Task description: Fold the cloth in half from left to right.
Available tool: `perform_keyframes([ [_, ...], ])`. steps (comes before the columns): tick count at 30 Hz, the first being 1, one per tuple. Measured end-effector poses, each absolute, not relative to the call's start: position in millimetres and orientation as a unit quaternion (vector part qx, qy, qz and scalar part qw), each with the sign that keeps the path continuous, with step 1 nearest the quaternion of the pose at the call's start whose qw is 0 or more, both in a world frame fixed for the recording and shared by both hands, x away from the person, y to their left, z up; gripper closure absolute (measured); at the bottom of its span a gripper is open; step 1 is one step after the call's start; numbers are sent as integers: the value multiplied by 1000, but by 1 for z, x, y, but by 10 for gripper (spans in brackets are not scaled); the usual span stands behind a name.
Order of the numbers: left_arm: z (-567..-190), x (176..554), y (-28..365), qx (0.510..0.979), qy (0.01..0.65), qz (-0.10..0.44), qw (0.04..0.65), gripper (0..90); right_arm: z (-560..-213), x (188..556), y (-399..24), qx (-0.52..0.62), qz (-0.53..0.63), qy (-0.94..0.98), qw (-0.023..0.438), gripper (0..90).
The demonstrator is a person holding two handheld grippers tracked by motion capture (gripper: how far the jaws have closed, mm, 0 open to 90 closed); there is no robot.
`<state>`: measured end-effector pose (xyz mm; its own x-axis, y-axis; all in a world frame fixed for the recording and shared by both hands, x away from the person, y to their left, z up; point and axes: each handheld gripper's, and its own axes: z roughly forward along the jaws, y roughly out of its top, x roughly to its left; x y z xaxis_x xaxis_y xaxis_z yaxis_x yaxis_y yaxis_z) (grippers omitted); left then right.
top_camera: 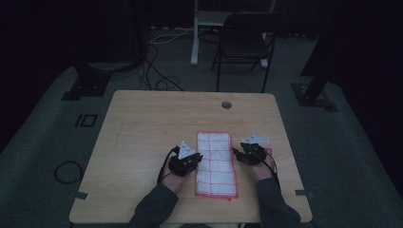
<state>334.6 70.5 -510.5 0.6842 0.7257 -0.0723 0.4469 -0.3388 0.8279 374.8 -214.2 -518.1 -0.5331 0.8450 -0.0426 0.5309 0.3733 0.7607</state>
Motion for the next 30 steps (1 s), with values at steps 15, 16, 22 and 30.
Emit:
perform_keyframes([
  [15, -510, 359, 74, 795, 386, 167, 437, 813, -520, 375, -212, 432, 361, 798, 217, 534],
  [16, -510, 360, 74, 795, 387, 166, 436, 813, -520, 375, -212, 432, 361, 798, 217, 535],
  [22, -513, 367, 73, 793, 394, 166, 433, 813, -521, 374, -212, 434, 361, 797, 216, 534],
  [30, -524, 385, 74, 789, 420, 164, 417, 805, -524, 374, -212, 437, 361, 796, 213, 533],
])
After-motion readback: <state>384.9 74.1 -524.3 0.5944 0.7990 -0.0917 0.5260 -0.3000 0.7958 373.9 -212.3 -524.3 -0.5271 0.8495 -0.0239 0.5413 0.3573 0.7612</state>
